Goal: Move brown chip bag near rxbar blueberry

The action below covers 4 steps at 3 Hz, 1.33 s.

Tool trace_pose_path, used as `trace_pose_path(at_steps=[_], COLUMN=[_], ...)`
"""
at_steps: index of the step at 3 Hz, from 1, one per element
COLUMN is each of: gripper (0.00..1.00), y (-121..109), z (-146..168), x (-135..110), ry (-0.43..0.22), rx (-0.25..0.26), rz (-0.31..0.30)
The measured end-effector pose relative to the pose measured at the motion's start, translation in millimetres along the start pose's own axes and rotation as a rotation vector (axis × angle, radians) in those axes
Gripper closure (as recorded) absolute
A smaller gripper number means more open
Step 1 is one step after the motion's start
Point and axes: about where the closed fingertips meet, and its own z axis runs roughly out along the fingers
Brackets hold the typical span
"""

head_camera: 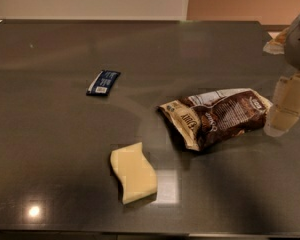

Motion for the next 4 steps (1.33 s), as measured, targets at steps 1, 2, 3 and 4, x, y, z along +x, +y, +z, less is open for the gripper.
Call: trace_pose_path(at_steps=[1, 2, 3, 4], gripper=[0.00, 0.00, 0.00, 0.00], y=[0, 0, -22, -41], z=[0, 0, 25, 49], x=[0, 0, 4, 8], ry=[0.000, 0.000, -0.016, -0.027], rx=[0.000, 0.000, -0.020, -0.041], rz=[0.000, 0.000, -0.026, -0.043])
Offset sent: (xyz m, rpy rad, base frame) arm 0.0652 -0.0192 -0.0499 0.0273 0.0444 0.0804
